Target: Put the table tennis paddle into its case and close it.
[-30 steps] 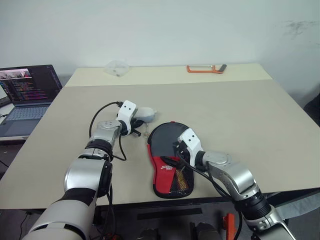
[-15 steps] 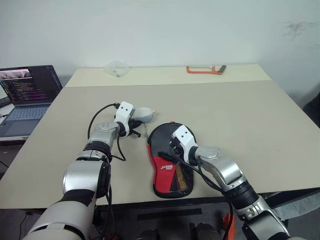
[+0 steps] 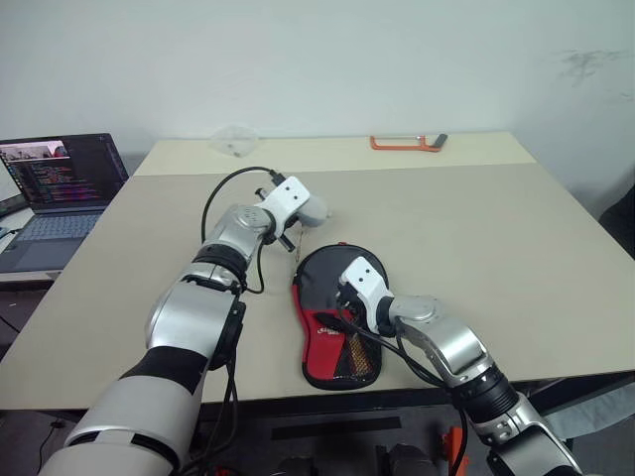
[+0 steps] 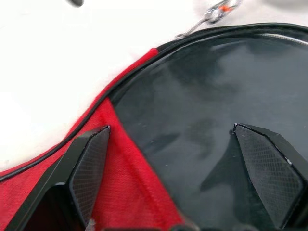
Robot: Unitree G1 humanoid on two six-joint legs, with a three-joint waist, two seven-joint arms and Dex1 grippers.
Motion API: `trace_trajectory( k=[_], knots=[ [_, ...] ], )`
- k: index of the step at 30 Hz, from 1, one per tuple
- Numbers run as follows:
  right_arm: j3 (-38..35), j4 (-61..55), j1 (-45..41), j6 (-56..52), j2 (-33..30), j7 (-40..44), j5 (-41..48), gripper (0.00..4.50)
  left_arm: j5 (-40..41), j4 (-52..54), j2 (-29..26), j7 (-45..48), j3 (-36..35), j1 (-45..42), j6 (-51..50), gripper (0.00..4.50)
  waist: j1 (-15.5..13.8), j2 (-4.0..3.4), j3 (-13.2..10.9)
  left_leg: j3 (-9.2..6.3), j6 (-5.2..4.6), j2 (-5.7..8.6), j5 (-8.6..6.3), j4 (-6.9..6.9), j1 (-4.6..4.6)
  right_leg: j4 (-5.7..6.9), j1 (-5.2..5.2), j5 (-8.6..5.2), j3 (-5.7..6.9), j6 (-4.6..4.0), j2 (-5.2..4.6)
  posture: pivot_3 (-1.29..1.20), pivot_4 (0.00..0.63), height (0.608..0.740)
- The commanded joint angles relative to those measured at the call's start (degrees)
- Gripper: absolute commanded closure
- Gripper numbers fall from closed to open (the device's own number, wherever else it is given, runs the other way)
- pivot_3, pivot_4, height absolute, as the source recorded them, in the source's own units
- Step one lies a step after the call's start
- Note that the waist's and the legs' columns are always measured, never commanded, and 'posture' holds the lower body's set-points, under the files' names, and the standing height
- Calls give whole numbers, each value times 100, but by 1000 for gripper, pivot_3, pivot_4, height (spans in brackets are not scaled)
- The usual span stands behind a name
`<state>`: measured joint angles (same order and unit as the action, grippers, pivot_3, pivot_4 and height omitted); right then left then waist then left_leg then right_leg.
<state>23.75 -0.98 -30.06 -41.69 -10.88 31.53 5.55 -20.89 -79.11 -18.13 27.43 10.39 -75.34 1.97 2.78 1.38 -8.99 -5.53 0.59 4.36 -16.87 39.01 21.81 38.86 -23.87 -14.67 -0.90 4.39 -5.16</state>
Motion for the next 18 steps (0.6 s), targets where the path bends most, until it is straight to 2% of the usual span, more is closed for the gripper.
trace_trajectory(
  k=[1,15,18],
  knots=[
    [325,348,287,-392,-27,155,-49,0,-339,69,104,-354,241,-388,327,4473,1,0,0,0,0,0,0,0,-1,0,1,0,0,0,0,0,150,740],
    [386,142,625,-644,-118,205,-24,0,-2121,-11,957,-1487,1980,-810,1776,4473,-61,2,1,-2,0,1,0,-1,-7,-6,13,-1,3,2,0,0,150,740],
    [428,81,708,-687,-91,197,-13,0,-2351,2,1285,-1740,2240,-928,2125,4473,-102,2,2,-3,-1,2,0,-1,-7,-11,17,-2,4,3,0,0,150,740]
  ],
)
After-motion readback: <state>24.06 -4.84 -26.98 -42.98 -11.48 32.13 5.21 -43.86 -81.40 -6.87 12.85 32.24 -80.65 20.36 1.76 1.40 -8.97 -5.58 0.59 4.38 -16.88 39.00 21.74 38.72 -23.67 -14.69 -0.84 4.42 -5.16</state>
